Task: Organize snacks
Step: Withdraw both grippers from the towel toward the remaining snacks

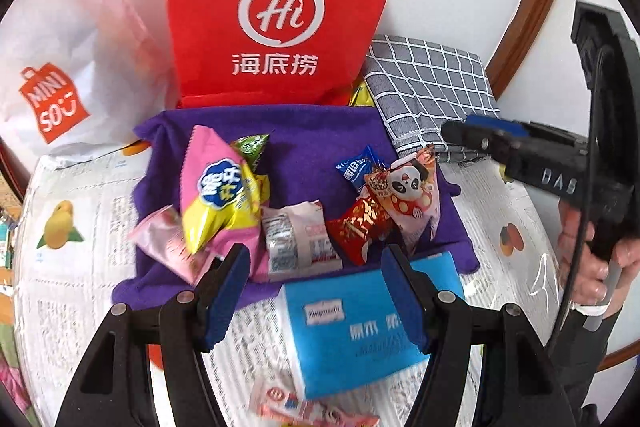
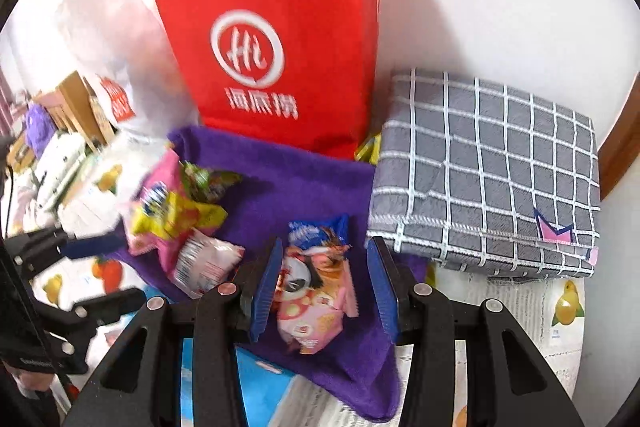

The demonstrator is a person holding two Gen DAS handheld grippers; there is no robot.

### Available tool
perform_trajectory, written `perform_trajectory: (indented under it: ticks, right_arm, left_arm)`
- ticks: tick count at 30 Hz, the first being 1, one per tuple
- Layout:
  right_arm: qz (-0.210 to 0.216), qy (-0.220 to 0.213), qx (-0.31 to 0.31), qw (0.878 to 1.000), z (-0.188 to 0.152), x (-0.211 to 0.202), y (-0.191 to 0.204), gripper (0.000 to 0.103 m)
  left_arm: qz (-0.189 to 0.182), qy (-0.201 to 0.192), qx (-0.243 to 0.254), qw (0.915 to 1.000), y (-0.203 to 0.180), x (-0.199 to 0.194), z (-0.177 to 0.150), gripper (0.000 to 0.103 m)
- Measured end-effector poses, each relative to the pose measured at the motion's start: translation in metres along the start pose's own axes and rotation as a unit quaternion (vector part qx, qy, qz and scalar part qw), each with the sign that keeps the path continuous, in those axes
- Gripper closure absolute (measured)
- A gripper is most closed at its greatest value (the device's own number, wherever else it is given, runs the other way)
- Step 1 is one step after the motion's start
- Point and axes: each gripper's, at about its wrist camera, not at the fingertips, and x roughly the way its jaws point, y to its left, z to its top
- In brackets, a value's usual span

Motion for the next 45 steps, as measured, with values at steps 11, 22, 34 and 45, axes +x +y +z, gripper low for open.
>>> perform_trajectory:
  ticks: [11, 22, 34, 45]
  right_arm:
    - [-0.033, -0.049, 0.043, 0.997, -0.012, -0.037, 0.026, 0.053]
    - [-0.091, -0.038, 0.04, 0.994, -0.077, -0.083, 0.061, 0.029]
    - [-0.042, -0.062, 0.053, 0.996, -0.146, -0.119, 0.091, 0.028]
    - [0.022, -0.028, 0.037, 0.999, -0.206, -0.111, 0.133, 0.046]
  left_arm:
    - [0.015, -0.021, -0.013, 0.9996, 0.014, -0.046, -0.036, 0.037]
    - [0.014, -0.044, -0.026, 0.9986, 0.023, -0.086, -0.076, 0.037]
    - [0.024, -0.07, -0.034, 0.9967, 0.039, -0.124, -0.124, 0.037]
    - [0.012, -0.088, -0.062, 0.9941, 0.063, -0.15, -0.163, 0.037]
